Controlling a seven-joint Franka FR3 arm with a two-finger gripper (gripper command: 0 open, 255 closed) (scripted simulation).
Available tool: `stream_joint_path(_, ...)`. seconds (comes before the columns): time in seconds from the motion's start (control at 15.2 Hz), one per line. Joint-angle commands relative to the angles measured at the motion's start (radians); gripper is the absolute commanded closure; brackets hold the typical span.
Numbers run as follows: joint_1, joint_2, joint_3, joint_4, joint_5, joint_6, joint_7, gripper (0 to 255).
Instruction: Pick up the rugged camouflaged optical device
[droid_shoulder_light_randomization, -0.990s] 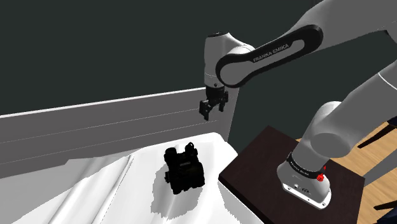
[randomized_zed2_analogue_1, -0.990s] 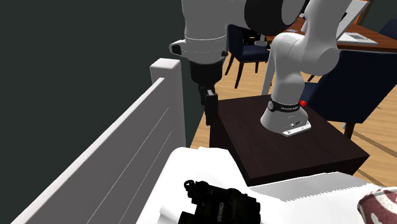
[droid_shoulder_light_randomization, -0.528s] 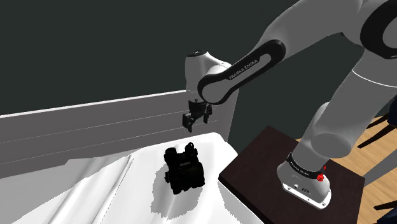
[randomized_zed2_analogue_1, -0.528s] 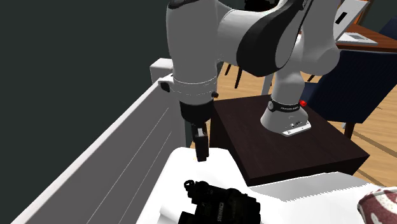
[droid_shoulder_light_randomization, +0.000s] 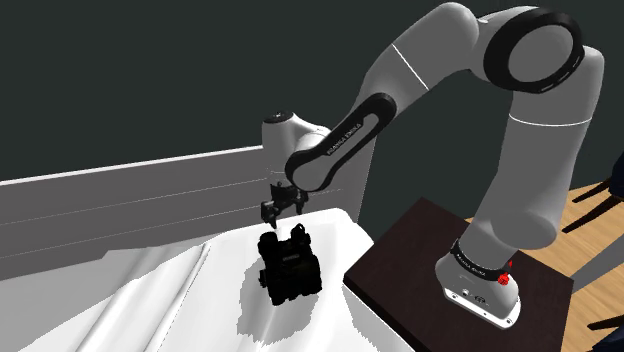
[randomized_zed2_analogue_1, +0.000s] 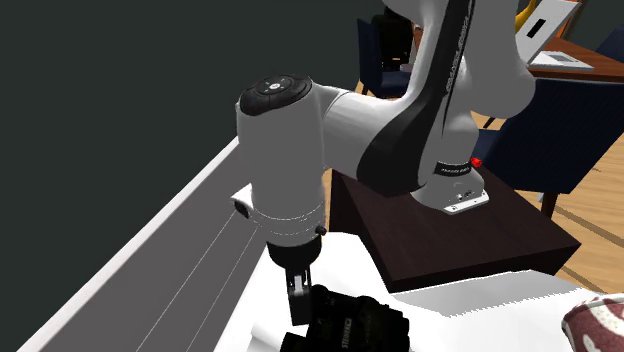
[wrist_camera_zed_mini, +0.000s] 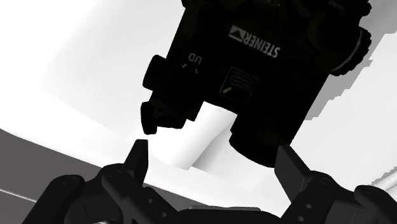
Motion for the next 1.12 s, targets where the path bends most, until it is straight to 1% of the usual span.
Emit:
stream_joint_path(0.0,0.028,0.079,-0.006,0.07,-0.033,0.008,0.043,0)
stream_joint_path(0.26,0.087,0.232,-0.031,0.208,-0.083,0.024,0.106,0)
stream_joint_path(0.79,0.109,0.316,-0.058,0.22,-0.115,0.094,0.125,0)
stream_joint_path(0.92,0.109,0.316,-0.058,0.22,-0.115,0.095,0.125,0)
stream_joint_path(0.99,0.108,0.314,-0.058,0.218,-0.114,0.095,0.124,255)
stream_joint_path(1.06,0.108,0.314,-0.058,0.218,-0.114,0.096,0.124,255)
